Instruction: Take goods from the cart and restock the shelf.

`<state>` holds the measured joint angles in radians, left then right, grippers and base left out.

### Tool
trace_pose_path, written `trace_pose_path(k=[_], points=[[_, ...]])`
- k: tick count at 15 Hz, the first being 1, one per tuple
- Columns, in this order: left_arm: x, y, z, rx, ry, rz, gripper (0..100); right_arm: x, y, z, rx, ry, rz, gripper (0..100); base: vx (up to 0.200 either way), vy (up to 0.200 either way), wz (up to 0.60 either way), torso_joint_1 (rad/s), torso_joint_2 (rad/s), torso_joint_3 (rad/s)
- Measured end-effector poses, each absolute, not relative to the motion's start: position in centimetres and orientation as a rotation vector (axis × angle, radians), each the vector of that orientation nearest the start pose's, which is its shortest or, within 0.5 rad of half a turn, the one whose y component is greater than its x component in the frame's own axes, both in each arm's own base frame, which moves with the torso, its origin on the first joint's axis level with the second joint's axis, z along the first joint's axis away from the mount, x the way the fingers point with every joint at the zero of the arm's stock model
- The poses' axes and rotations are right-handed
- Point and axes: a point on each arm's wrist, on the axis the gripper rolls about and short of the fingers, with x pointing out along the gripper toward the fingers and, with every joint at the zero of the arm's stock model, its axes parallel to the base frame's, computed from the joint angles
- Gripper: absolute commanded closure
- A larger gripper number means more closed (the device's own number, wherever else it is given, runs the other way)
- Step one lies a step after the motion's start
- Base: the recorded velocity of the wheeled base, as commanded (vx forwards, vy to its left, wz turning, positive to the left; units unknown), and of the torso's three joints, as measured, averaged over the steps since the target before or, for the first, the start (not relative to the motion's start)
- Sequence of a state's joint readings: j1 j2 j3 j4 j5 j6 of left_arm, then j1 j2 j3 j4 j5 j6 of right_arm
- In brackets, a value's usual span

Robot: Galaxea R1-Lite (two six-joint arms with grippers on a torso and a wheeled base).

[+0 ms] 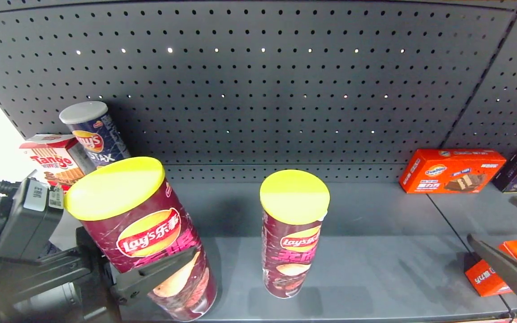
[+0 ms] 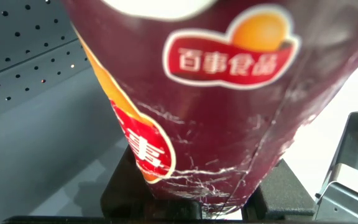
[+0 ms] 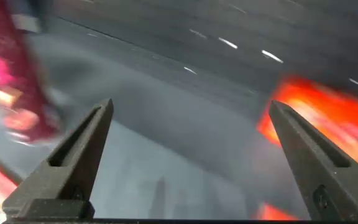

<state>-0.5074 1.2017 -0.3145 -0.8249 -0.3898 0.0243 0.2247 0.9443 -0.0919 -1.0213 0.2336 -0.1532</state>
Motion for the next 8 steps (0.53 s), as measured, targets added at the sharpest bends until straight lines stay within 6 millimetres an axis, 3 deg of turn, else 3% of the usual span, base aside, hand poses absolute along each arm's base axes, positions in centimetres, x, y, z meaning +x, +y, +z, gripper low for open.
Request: trace_pose_path(k=[3, 8], points=[[13.7, -8.6, 18.7, 0.027, 0.048, -0.896, 100, 5.5, 1.0, 15.7, -0.112, -0.136, 0.217, 0, 0.0, 0.0, 0.0, 0.0, 0.0, 0.0], [13.8, -8.7, 18.8, 0.027, 0.041, -0.901, 100, 0.1, -0.2, 11.2, -0.057, -0.056, 0.048, 0, 0.0, 0.0, 0.0, 0.0, 0.0, 0.0]])
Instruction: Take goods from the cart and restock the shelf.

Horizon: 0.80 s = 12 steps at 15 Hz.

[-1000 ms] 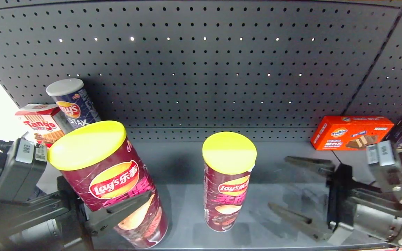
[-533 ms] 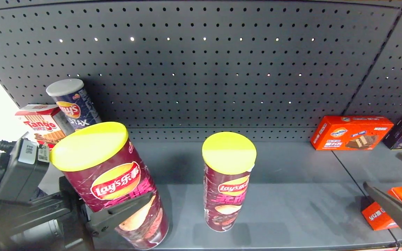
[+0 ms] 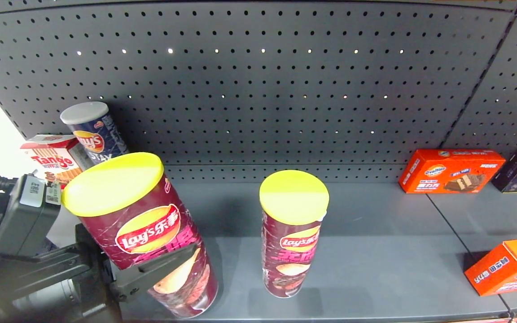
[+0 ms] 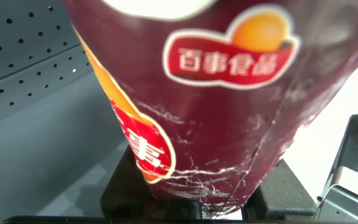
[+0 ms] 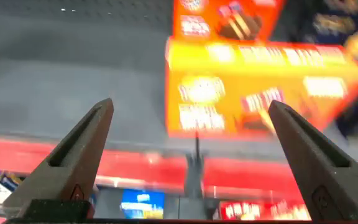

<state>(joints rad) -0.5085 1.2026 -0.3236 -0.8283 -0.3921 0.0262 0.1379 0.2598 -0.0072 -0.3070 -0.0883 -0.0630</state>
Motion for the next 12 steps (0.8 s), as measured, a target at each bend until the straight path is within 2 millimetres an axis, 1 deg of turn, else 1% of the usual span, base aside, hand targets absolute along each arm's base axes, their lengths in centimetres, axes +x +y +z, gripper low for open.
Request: trace_pose_path(k=[1, 2, 3, 4, 6, 7, 9, 10, 12], points=[[13.7, -8.7, 18.8, 0.028, 0.042, -0.902, 100, -0.5, -0.3, 10.2, -0.043, -0.017, 0.023, 0, 0.0, 0.0, 0.0, 0.0, 0.0, 0.0], [13.7, -8.7, 18.8, 0.027, 0.042, -0.902, 100, -0.9, -0.5, 8.9, -0.043, 0.059, -0.01, 0, 0.0, 0.0, 0.0, 0.0, 0.0, 0.0], [13.7, -8.7, 18.8, 0.027, 0.04, -0.903, 100, -1.1, -0.5, 8.5, -0.046, 0.077, -0.037, 0, 0.0, 0.0, 0.0, 0.0, 0.0, 0.0], [13.7, -8.7, 18.8, 0.028, 0.039, -0.903, 100, -1.3, -0.5, 8.5, -0.05, 0.058, -0.018, 0, 0.0, 0.0, 0.0, 0.0, 0.0, 0.0], [13.7, -8.6, 18.8, 0.028, 0.038, -0.902, 100, -1.4, -0.3, 8.5, -0.054, 0.034, 0.108, 0, 0.0, 0.0, 0.0, 0.0, 0.0, 0.0], [13.7, -8.6, 18.8, 0.028, 0.038, -0.904, 100, -1.5, -0.3, 8.4, -0.035, 0.03, 0.105, 0, 0.0, 0.0, 0.0, 0.0, 0.0, 0.0], [13.7, -8.6, 18.9, 0.028, 0.036, -0.905, 100, -1.5, -0.4, 8.3, 0.025, 0.033, 0.033, 0, 0.0, 0.0, 0.0, 0.0, 0.0, 0.0], [13.7, -8.6, 19.0, 0.028, 0.034, -0.904, 100, -1.5, -0.5, 8.3, 0.037, 0.04, 0.024, 0, 0.0, 0.0, 0.0, 0.0, 0.0, 0.0], [13.7, -8.6, 18.9, 0.029, 0.039, -0.903, 100, -1.6, -0.3, 7.7, -0.007, 0.089, 0.08, 0, 0.0, 0.0, 0.0, 0.0, 0.0, 0.0]])
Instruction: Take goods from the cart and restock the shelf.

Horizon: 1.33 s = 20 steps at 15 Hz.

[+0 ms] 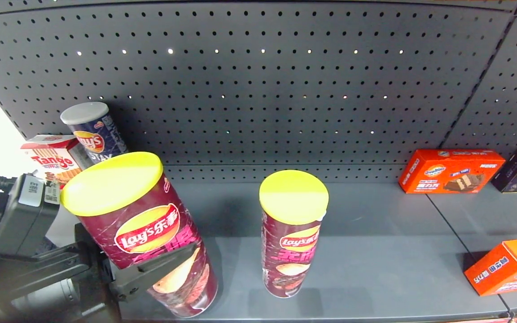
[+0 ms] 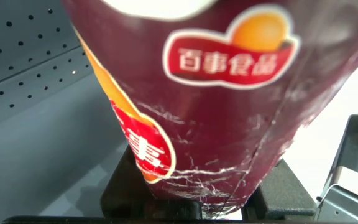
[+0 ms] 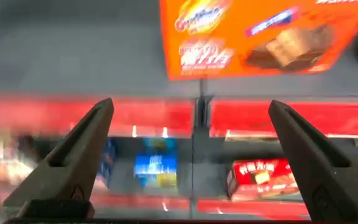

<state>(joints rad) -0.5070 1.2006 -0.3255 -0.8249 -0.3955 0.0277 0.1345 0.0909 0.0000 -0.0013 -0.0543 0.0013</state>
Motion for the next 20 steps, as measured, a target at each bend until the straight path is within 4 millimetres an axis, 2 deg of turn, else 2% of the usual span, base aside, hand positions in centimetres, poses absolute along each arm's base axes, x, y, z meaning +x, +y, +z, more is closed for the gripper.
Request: trace_pose_path(k=[13, 20], points=[[14.1, -8.8, 20.0, -0.003, 0.013, -0.88, 100, -1.6, -0.3, 7.8, -0.017, 0.089, 0.094, 0, 0.0, 0.0, 0.0, 0.0, 0.0, 0.0], [16.4, -9.7, 20.9, 0.013, 0.003, -0.839, 100, -1.6, -0.3, 7.8, -0.017, 0.091, 0.093, 0, 0.0, 0.0, 0.0, 0.0, 0.0, 0.0]])
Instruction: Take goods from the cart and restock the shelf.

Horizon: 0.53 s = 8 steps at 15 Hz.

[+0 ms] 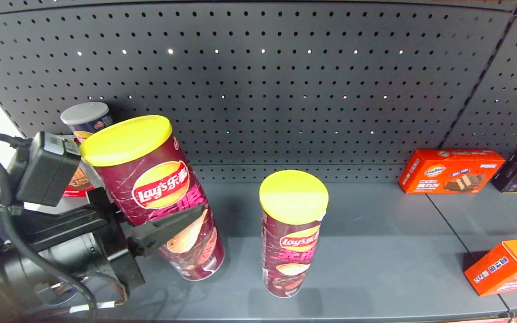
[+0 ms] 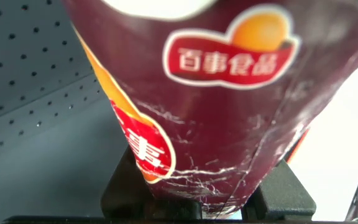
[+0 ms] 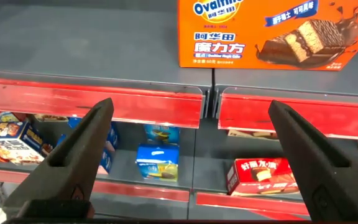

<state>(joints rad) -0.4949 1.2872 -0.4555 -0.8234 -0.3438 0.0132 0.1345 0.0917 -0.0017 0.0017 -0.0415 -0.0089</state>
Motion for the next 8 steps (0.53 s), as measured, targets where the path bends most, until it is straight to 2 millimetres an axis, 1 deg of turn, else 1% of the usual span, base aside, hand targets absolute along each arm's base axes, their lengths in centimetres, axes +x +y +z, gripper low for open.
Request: trace_pose_path(k=[2, 5, 8], points=[[17.8, -10.1, 20.9, 0.014, 0.017, -0.846, 100, -1.6, -0.3, 7.8, -0.017, 0.091, 0.093, 0, 0.0, 0.0, 0.0, 0.0, 0.0, 0.0], [20.9, -10.5, 21.3, 0.022, 0.039, -0.852, 100, -1.6, -0.3, 7.8, -0.017, 0.091, 0.094, 0, 0.0, 0.0, 0.0, 0.0, 0.0, 0.0], [23.8, -10.6, 21.5, 0.079, 0.046, -0.883, 100, -1.6, -0.3, 7.8, -0.017, 0.092, 0.094, 0, 0.0, 0.0, 0.0, 0.0, 0.0, 0.0]])
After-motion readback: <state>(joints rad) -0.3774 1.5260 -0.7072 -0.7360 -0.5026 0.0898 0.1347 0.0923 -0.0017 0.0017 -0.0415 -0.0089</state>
